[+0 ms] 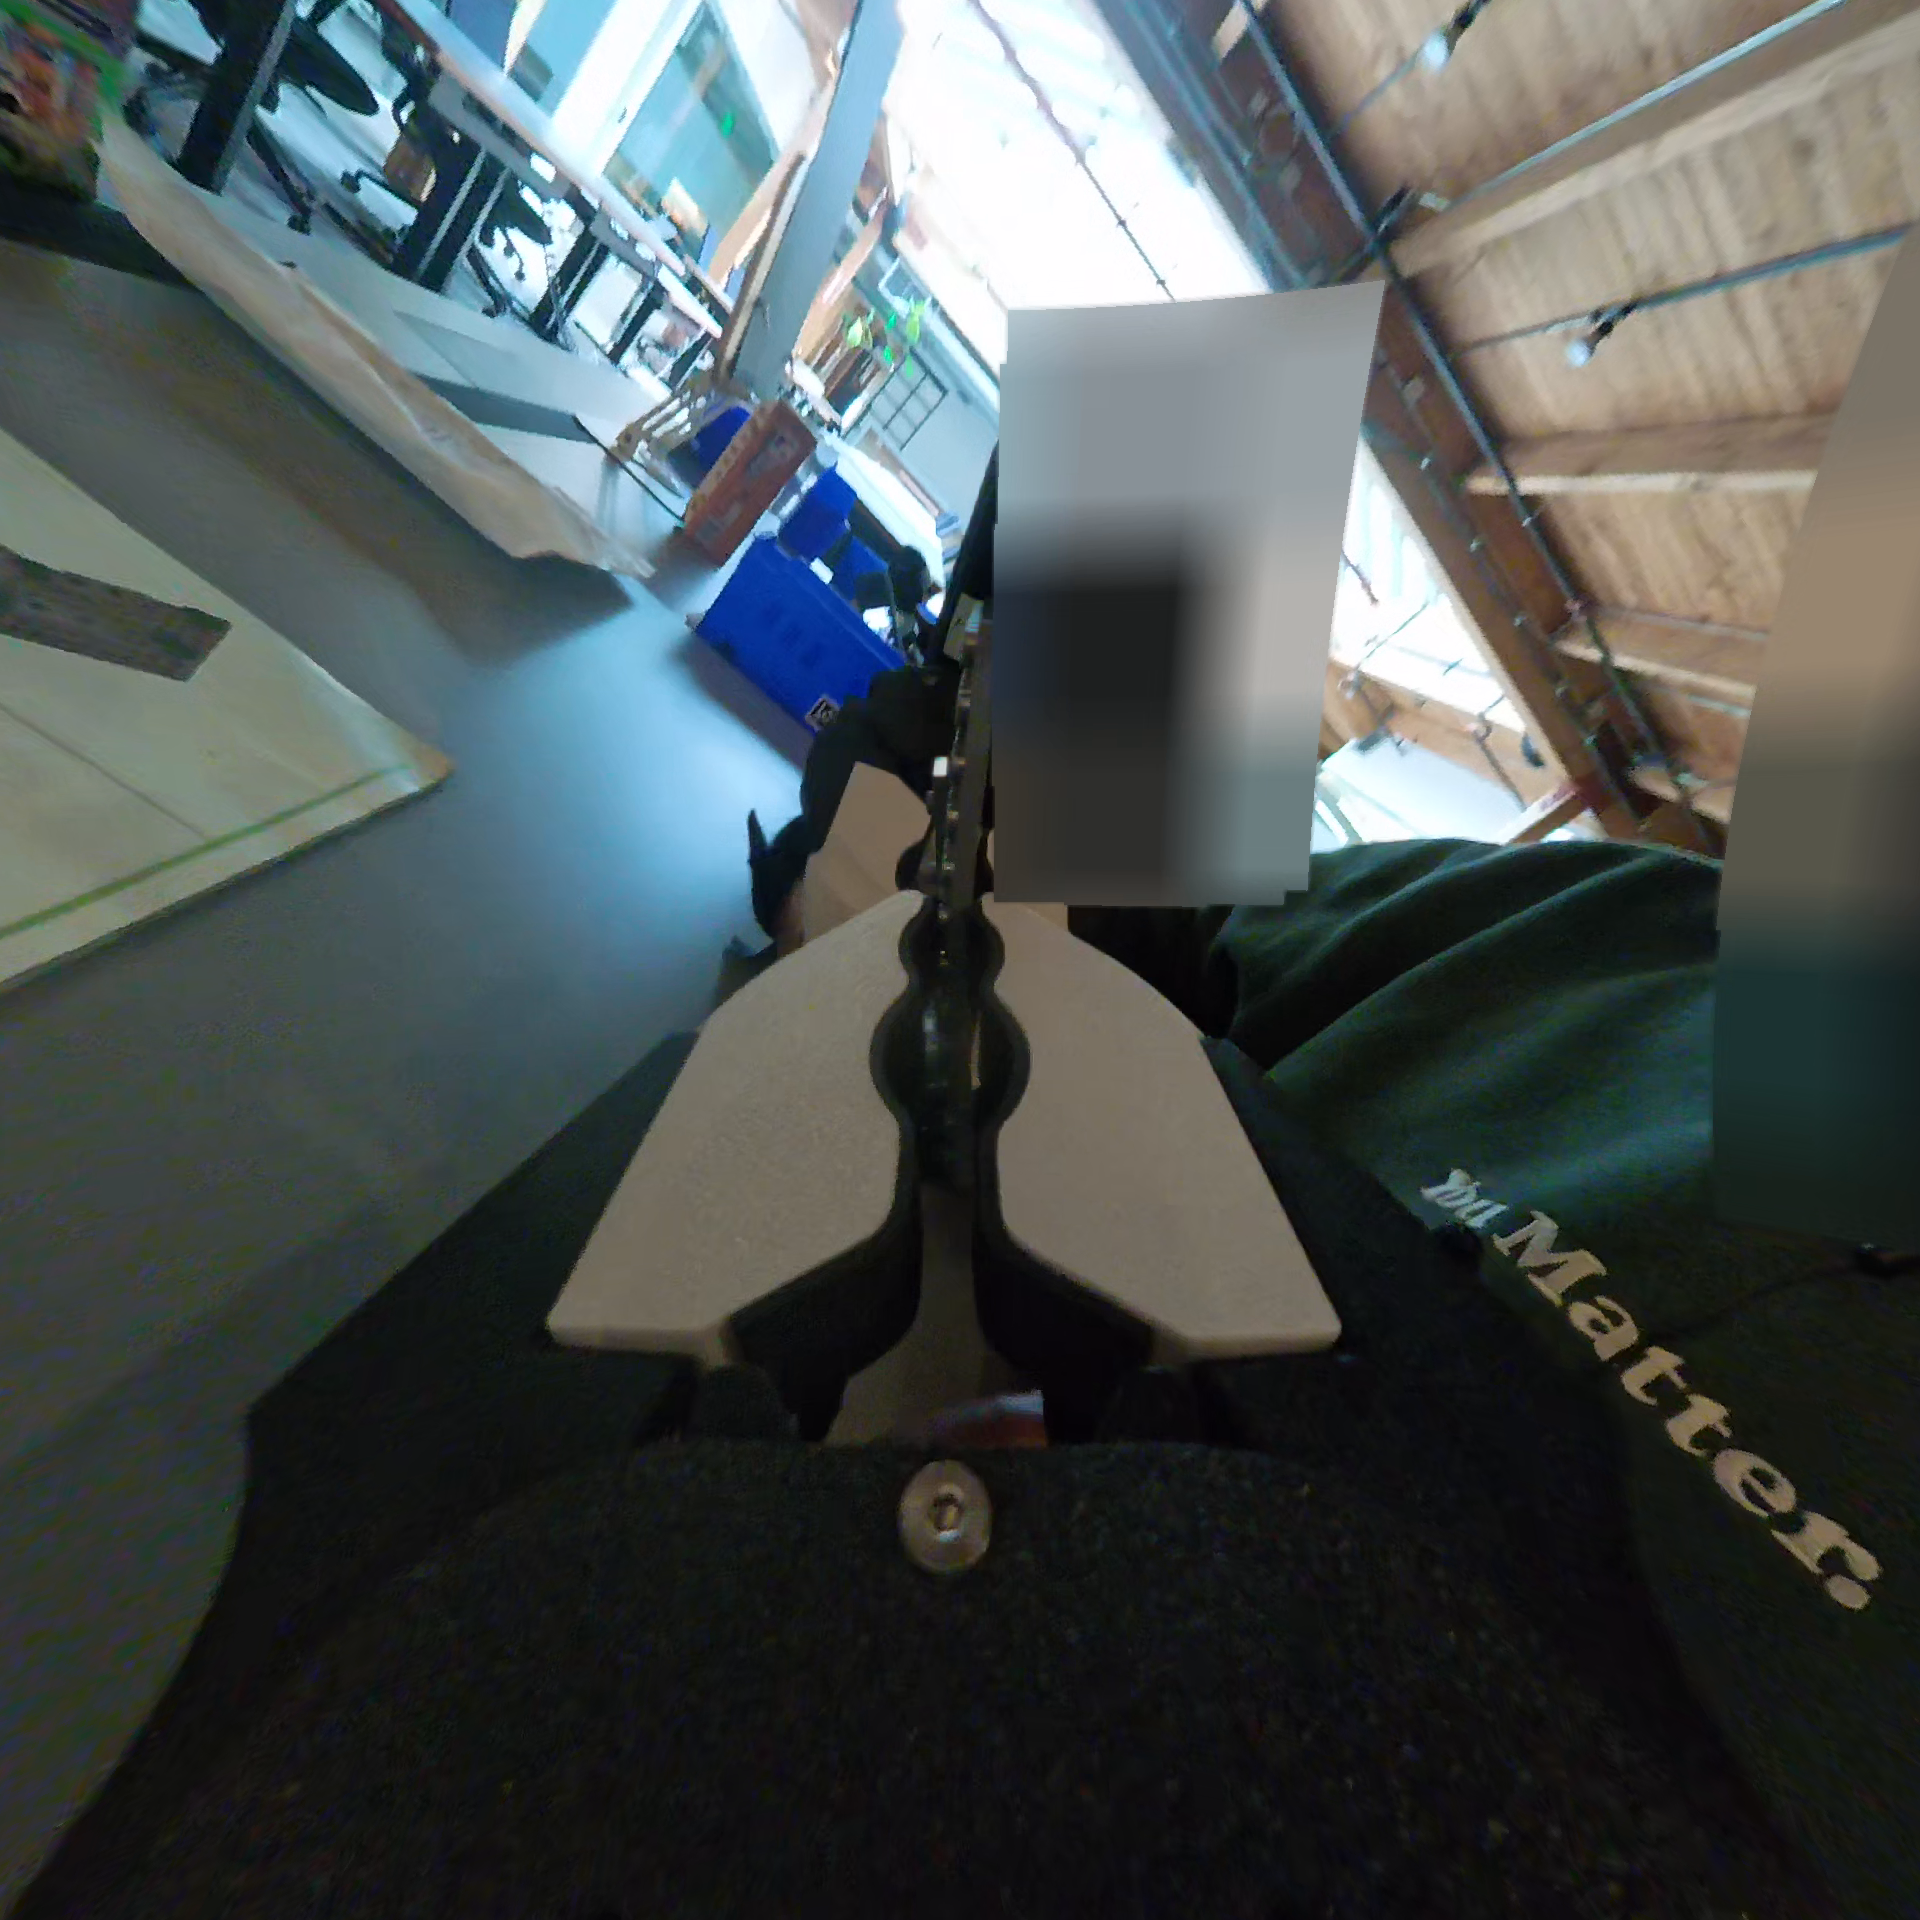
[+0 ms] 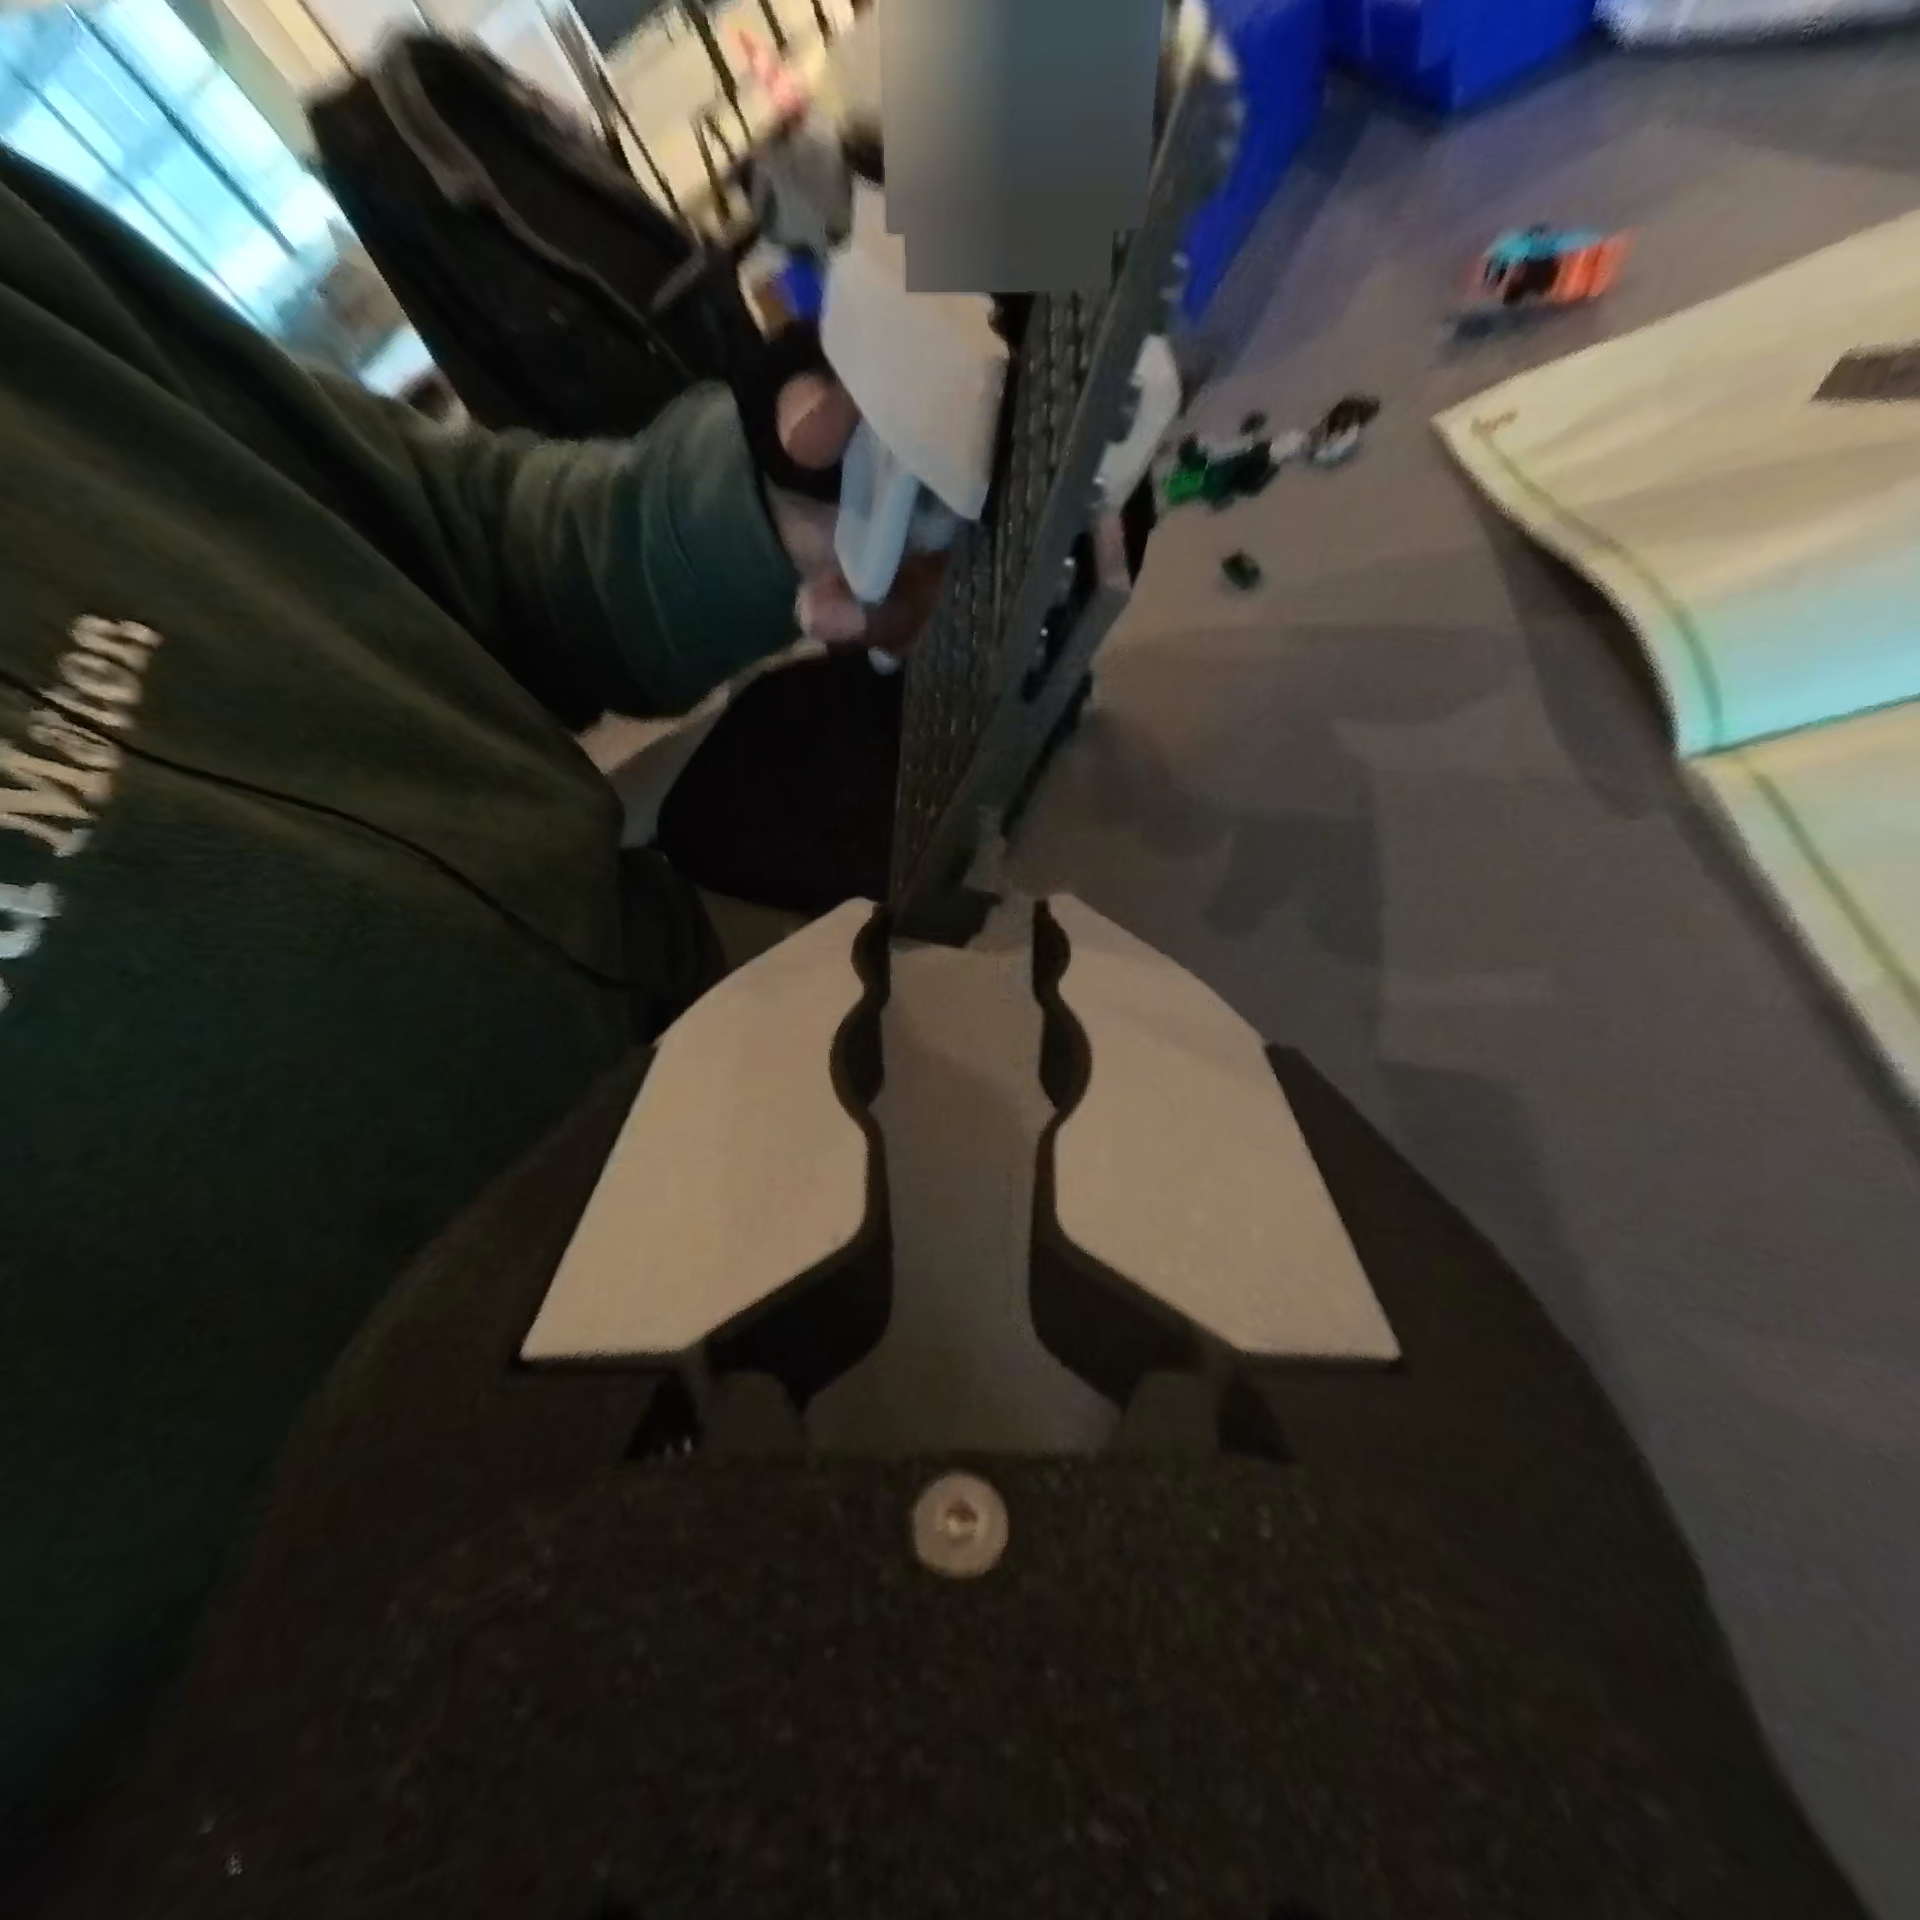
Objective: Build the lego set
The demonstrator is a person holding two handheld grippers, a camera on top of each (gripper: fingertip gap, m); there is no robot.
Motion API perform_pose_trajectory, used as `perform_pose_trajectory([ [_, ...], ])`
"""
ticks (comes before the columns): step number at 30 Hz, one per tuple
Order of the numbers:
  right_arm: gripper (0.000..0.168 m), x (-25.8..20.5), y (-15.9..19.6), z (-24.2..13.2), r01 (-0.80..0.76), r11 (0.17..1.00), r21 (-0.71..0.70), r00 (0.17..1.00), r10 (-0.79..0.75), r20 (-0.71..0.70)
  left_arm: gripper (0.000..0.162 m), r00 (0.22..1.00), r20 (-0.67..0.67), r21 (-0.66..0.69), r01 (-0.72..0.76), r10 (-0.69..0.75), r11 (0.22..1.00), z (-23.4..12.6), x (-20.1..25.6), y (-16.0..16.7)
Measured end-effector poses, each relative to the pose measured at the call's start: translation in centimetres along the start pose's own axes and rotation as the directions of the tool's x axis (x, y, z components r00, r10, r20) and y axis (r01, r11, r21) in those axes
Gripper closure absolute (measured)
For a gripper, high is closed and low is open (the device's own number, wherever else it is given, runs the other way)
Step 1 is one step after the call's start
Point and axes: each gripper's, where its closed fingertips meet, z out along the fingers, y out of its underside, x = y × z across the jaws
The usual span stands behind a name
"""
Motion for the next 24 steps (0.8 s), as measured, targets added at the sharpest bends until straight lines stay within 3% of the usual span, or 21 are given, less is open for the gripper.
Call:
perform_pose_trajectory([
  [9,0.135,1.3,-5.1,-2.8,0.009,0.981,0.194,0.998,0.004,-0.067,0.157,1.0,0.002,0.0,0.0,0.0,1.0,0.0,-0.4,0.4],
  [11,0.139,1.6,-5.9,-2.8,0.024,0.978,0.205,0.997,-0.008,-0.08,0.157,1.0,0.006,-0.011,-0.005,0.005,1.0,0.2,-0.4,0.6],
  [14,0.161,1.6,-6.5,-2.7,-0.002,0.974,0.228,0.999,0.014,-0.052,0.157,1.0,0.018,-0.009,-0.006,0.006,1.0,0.2,-0.6,0.7],
  [19,0.163,1.6,-6.5,-2.6,-0.114,0.96,0.256,0.994,0.109,0.03,0.157,1.0,0.018,0.0,-0.001,0.001,1.0,0.0,-0.6,0.6],
  [24,0.163,1.3,-6.2,-2.7,-0.095,0.965,0.244,0.995,0.086,0.051,0.157,1.0,-0.002,0.001,0.008,-0.008,1.0,-0.1,-0.3,0.8],
])
